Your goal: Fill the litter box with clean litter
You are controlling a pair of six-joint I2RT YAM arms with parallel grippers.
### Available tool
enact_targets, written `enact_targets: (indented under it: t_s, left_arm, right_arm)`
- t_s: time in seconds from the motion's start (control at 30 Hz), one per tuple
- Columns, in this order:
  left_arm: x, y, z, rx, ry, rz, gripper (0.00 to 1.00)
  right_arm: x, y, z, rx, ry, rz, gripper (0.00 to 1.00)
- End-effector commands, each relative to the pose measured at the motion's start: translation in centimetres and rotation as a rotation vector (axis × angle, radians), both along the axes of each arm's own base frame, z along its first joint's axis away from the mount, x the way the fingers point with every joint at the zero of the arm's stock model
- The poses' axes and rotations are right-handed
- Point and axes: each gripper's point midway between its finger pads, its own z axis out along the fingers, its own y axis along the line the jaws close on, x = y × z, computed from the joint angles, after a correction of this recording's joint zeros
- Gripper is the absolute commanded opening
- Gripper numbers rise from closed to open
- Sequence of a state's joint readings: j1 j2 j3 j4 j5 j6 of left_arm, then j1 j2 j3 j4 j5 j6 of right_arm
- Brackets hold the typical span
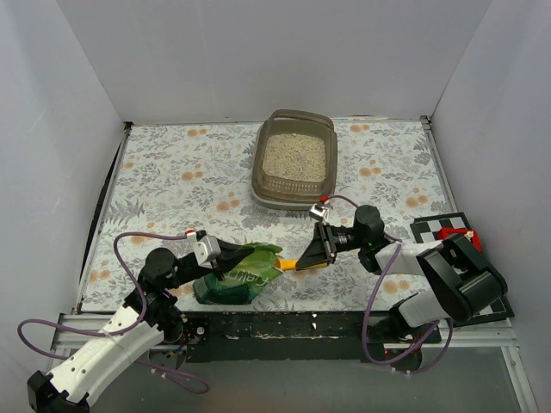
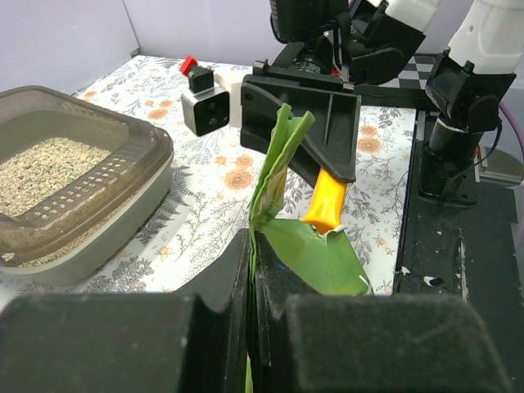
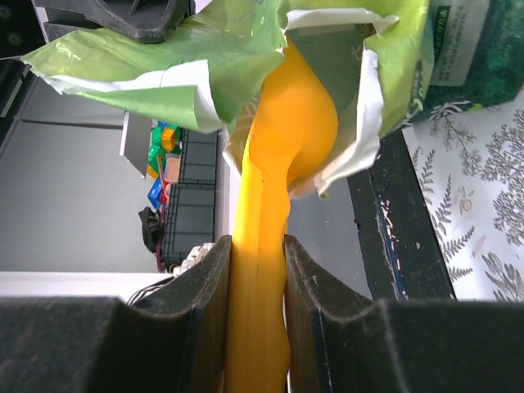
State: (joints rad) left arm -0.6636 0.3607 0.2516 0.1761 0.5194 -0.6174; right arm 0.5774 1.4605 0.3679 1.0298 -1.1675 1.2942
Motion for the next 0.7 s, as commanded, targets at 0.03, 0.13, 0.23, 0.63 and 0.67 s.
enact_targets:
  t_s: [0.03, 0.13, 0.23, 0.63, 0.67]
  left_arm:
    - [-0.2, -0.1, -0.5, 0.022, 0.006, -0.012, 0.0]
    - [-0.2, -0.2, -0.3, 0.018, 0.0, -0.017, 0.0]
    - [-0.2, -0.1, -0.2, 0.014, -0.004, -0.014, 0.0]
    - [-0.1, 0.0, -0.2, 0.011, -0.01, 0.0, 0.0]
    - [-0.1, 0.0, -0.1, 0.009, -0.01, 0.0, 0.0]
  right_arm:
    - [-0.8, -2.1, 0.6, 0.029, -0.05, 0.003, 0.01]
    - [-0.7, -2.7, -0.3, 0.003, -0.046, -0.031, 0.01]
    - [-0.5, -3.1, -1.0, -0.025, -0.038, -0.064, 0.01]
    - [-1.2, -4.7, -1.5, -0.038, -0.033, -0.162, 0.01]
    - [-1.3, -4.8, -1.4, -0.035, -0.034, -0.169, 0.01]
